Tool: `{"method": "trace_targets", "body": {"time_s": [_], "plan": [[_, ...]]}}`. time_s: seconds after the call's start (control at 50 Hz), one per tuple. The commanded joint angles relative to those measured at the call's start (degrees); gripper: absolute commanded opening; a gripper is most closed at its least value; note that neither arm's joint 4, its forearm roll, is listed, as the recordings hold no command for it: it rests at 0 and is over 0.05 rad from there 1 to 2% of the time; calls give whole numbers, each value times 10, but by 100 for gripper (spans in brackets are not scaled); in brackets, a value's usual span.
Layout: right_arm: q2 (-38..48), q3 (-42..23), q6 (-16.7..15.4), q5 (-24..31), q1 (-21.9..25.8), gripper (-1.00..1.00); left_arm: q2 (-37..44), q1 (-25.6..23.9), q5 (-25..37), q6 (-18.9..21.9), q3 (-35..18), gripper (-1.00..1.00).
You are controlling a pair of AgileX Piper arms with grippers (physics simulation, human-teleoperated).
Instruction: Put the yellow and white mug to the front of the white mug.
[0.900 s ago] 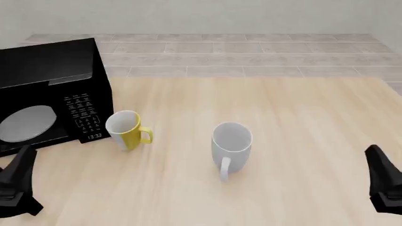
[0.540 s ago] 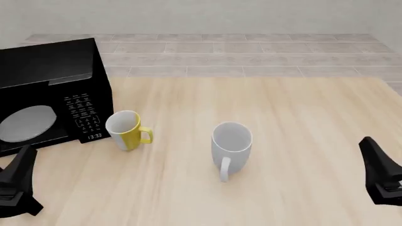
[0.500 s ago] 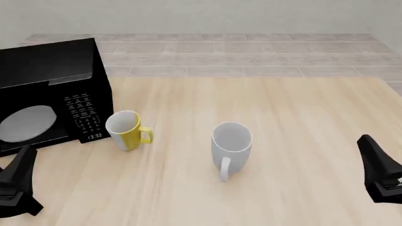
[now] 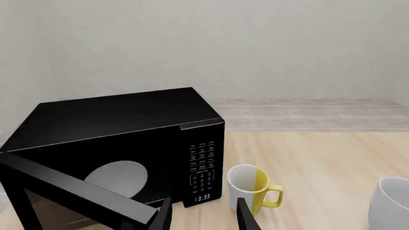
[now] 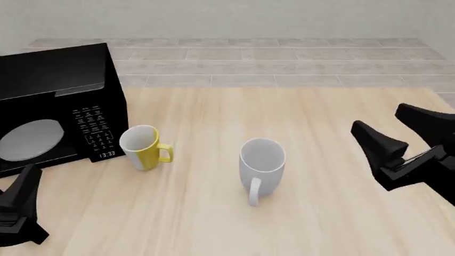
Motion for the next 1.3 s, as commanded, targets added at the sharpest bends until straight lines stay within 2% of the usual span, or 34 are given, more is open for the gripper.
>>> {"method": "trace_targets", "body": {"time_s": [0.02,0.08,0.2,0.24,0.34,0.52,0.62,0.68,0.82,1.3], "plan": [[126,-91,-32,12,54,100,0,0,0,0,0,100],[142,-113,-23,16,83,100,0,0,0,0,0,100],[204,-155,-38,21,121,100,0,0,0,0,0,100],[212,-167,-25,25,127,100,0,0,0,0,0,100],[243,-188,-34,26,145,100,0,0,0,0,0,100],[310,-232,-40,29,150,100,0,0,0,0,0,100],[360,-268,-61,52,161,100,0,0,0,0,0,100],[374,-283,-48,60,177,100,0,0,0,0,0,100],[419,-309,-45,70,206,100,0,0,0,0,0,100],[509,-395,-60,99,251,100,0,0,0,0,0,100]]}}
